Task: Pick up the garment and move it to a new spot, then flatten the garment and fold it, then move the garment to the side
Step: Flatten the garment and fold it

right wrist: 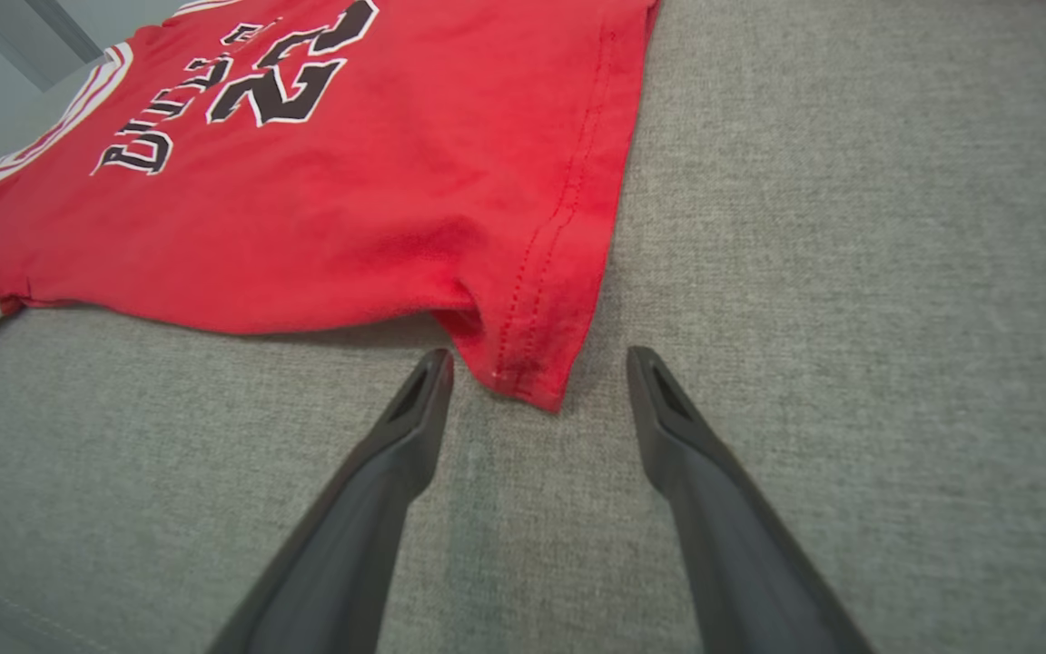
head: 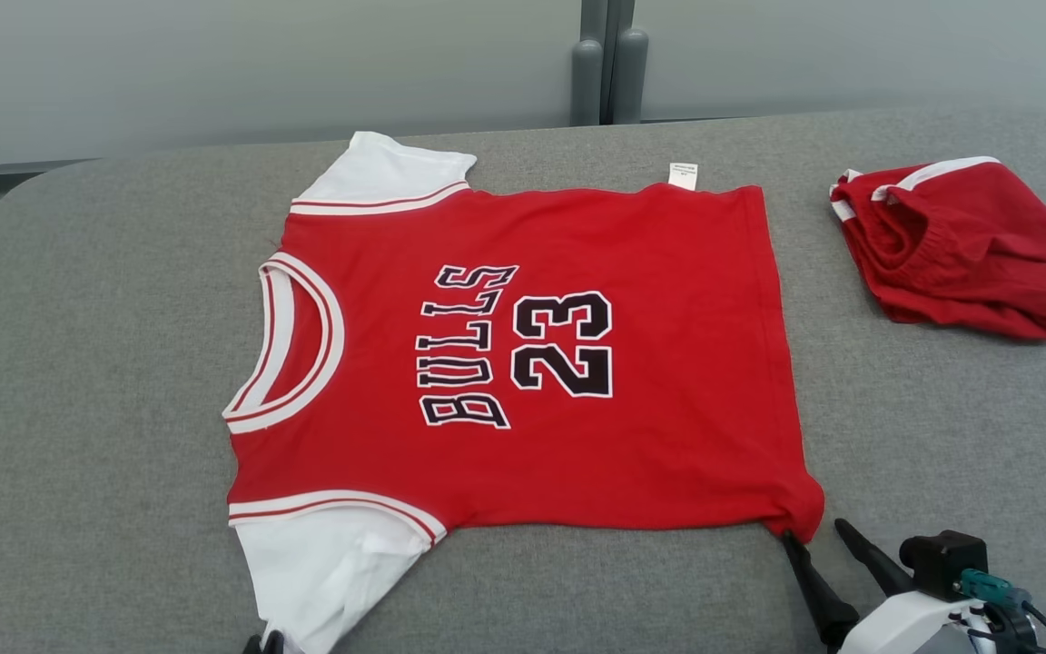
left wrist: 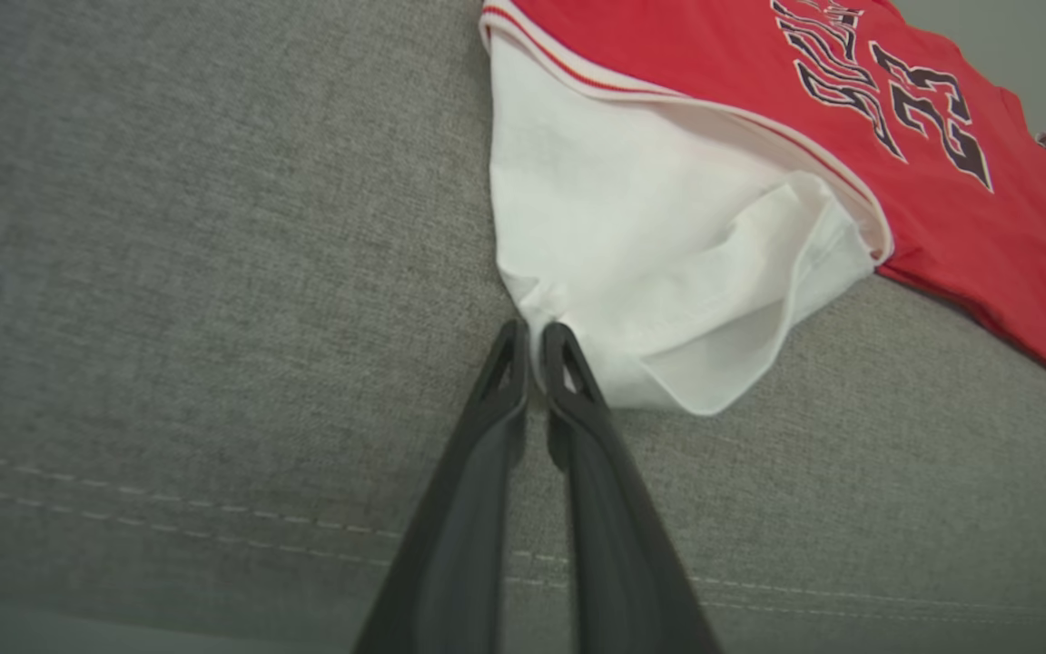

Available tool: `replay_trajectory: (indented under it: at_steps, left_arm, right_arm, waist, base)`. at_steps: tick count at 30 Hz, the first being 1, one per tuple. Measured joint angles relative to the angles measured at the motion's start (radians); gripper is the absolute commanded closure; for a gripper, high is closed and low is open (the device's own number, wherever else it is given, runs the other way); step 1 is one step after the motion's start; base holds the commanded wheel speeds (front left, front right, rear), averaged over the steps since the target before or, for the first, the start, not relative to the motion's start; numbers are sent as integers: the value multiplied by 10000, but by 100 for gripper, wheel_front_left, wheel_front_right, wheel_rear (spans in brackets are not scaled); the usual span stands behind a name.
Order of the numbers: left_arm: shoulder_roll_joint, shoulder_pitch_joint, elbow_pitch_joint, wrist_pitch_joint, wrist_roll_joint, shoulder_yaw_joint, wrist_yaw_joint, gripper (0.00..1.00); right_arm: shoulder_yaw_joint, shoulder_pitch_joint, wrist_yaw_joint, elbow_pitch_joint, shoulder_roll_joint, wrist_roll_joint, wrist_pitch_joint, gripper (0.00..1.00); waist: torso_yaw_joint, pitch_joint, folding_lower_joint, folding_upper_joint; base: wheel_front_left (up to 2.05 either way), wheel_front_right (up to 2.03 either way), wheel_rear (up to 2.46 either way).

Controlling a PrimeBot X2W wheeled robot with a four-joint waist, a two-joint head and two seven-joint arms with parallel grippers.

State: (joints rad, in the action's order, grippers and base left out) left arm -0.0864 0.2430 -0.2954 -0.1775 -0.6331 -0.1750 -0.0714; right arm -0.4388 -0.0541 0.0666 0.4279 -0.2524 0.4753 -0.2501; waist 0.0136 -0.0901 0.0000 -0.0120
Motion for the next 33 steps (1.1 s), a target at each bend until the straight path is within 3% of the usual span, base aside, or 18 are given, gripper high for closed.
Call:
replay_trajectory:
  at_steps: [18,23,33]
  left_arm:
    - [-290,-120,1482,-414,211,495,-61,0]
    - [-282,-675,1937,-451,437,422,-61,0]
    - [-63,-1426,2435,-606,968,-2,15,0]
  right_arm:
    - [1198,-380,-182,-1530,-451,-470,-2,0]
    - [1609,-160,-255,-2080,-713,-717,-2,0]
    - [1998,461,-261,-3053,-606,-1083,-15,0]
  waist:
    - [255,-33,0,0]
    - [400,126,0,0]
    - [508,820,0,0]
  base:
    - [0,0,0]
    - [0,0,0]
    - [0,0,0]
